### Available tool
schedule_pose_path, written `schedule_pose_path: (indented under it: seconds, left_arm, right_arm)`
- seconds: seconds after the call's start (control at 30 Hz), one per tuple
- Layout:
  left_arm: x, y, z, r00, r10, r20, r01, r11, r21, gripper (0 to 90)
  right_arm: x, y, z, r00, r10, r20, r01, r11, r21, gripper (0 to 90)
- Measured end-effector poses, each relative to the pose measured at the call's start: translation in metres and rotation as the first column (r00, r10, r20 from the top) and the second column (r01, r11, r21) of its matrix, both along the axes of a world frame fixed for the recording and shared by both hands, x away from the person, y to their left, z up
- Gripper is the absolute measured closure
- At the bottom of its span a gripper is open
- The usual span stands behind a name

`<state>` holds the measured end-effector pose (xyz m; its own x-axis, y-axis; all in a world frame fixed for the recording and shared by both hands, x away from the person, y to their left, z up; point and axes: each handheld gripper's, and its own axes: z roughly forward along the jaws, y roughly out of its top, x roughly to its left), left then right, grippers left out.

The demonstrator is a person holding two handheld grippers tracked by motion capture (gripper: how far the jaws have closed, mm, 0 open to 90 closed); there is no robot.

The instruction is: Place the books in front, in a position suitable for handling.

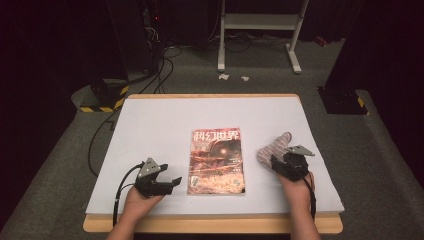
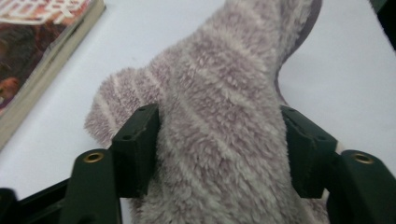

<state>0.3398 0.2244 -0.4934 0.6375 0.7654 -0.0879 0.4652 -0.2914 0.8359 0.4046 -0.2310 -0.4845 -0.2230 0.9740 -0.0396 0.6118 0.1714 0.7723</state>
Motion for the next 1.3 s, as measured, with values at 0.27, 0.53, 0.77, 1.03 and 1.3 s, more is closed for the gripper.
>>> schedule_pose_path:
  seconds: [0.27, 0.53, 0.77, 1.03, 1.3]
  left_arm:
    - [-0.004, -0.012, 0.001, 0.9994, -0.030, -0.016, 0.030, 0.9995, 0.013, 22.1]
    - [-0.006, -0.021, -0.001, 0.9981, -0.055, -0.025, 0.056, 0.9983, 0.019, 21.7]
    - [-0.006, -0.030, -0.007, 0.9961, -0.056, -0.068, 0.059, 0.9976, 0.037, 20.9]
    - [-0.003, -0.043, -0.008, 0.9922, -0.039, -0.118, 0.044, 0.9979, 0.047, 23.9]
    - [0.011, -0.055, -0.009, 0.9893, -0.024, -0.144, 0.033, 0.9978, 0.057, 24.1]
  right_arm:
    - [-0.016, 0.004, 0.033, 0.9949, 0.045, 0.090, -0.049, 0.998, 0.034, 31.5]
    - [-0.031, 0.024, 0.049, 0.9841, 0.119, 0.132, -0.124, 0.992, 0.024, 31.5]
    - [-0.031, 0.056, 0.036, 0.9676, 0.236, 0.089, -0.241, 0.969, 0.046, 33.3]
    - [-0.035, 0.098, 0.001, 0.9304, 0.365, -0.034, -0.362, 0.930, 0.069, 34.2]
    - [-0.042, 0.097, -0.007, 0.9327, 0.356, -0.059, -0.351, 0.933, 0.079, 34.4]
